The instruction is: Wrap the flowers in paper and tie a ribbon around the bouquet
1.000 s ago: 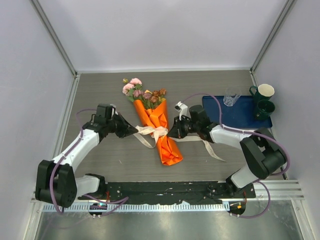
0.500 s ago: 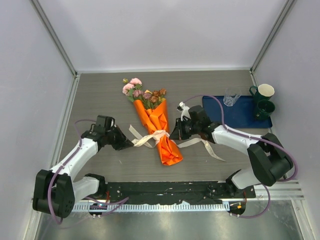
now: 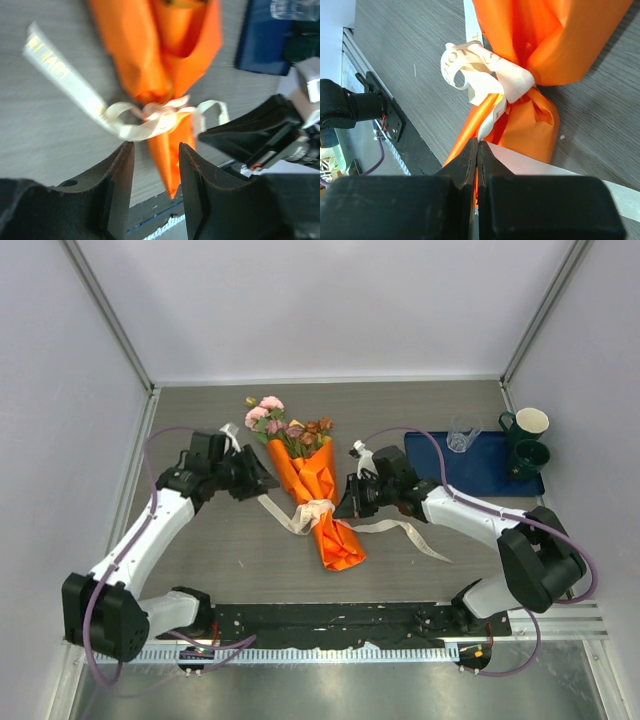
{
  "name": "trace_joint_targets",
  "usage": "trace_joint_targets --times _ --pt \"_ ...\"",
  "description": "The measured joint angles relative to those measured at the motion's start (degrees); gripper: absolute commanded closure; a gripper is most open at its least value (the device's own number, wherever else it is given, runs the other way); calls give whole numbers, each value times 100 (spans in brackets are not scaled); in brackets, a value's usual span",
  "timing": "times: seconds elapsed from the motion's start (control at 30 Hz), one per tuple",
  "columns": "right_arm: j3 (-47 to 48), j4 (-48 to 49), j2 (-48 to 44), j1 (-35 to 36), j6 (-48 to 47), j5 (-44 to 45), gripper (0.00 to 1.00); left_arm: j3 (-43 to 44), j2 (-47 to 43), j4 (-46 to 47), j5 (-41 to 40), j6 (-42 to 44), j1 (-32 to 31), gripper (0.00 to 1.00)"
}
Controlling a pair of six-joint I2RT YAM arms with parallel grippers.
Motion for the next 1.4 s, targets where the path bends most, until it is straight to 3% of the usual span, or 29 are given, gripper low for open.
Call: trace_joint_targets --times 0.13,0.33,0.47,0.67,0.9,1.27,1.4 --pt "144 -107 0 9 -2 -22 99 863 909 393 31 238 -597 65" --pt "151 -151 0 9 24 -46 100 2457 2988 -15 -417 981 -2022 63" --pt "149 -151 -2 11 48 -66 100 2774 3506 -280 -872 1316 -2516 63" --pt "116 -166 -33 11 57 -85 100 2608 3364 -339 -1307 1423 -2535 63" --pt "103 -168 -63 11 55 -92 100 2315 2907 -389 -1558 1401 -2435 57" --pt "-2 -170 -114 11 59 -111 100 2245 3305 -365 -973 1290 -2004 56" --pt "-4 -168 -127 11 59 -111 100 2124 3412 -201 -518 1198 -1932 64"
